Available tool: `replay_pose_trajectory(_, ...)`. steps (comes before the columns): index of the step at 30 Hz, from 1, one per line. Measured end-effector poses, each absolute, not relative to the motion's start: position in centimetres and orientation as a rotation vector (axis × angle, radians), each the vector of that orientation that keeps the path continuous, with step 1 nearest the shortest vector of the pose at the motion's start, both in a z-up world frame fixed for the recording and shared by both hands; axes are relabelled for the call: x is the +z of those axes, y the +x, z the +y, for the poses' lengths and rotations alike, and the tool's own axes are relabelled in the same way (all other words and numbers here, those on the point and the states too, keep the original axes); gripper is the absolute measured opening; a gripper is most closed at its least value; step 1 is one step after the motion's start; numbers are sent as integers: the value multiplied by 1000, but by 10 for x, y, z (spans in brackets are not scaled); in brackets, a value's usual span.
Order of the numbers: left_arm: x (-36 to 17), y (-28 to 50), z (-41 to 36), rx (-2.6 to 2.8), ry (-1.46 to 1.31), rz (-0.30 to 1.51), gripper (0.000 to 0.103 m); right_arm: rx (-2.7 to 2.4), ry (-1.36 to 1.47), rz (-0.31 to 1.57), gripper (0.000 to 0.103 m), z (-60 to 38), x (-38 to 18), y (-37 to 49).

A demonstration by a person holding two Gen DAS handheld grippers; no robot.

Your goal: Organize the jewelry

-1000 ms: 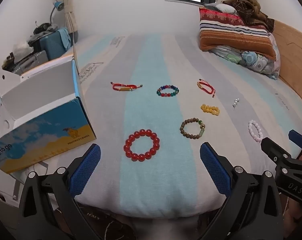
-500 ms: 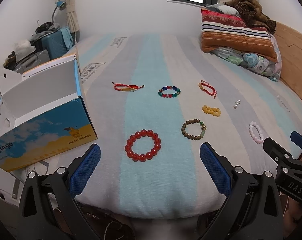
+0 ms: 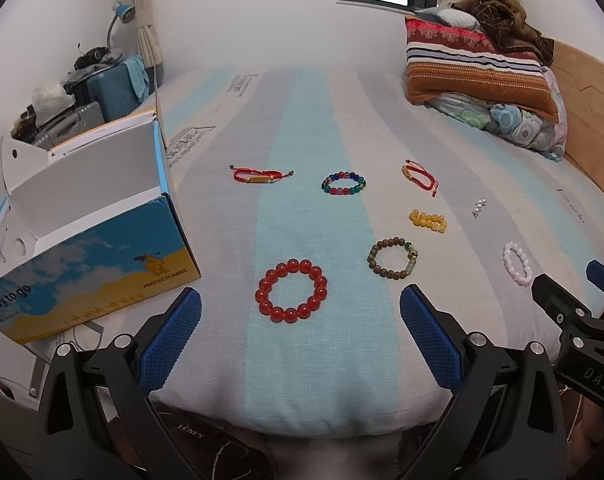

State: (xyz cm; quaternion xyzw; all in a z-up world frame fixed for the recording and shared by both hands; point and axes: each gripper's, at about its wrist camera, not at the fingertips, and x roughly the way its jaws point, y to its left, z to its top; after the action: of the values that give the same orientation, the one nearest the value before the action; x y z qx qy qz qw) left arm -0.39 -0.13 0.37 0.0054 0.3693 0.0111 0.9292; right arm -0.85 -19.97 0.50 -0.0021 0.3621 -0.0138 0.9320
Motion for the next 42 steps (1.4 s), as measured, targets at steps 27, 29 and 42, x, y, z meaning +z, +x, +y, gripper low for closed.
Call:
replay_pose_trajectory(27,3,-6,-8,7,8,755,97,-27,7,740,96,-201,7,-9)
replay_pose_trajectory(29,4,-6,-8,5,10,753,97,-27,8,738,96,-201,7,-9)
replay_pose_trajectory(42,4,-6,-10,4,11,755,97,-22,14,736,96,-201,9,-8)
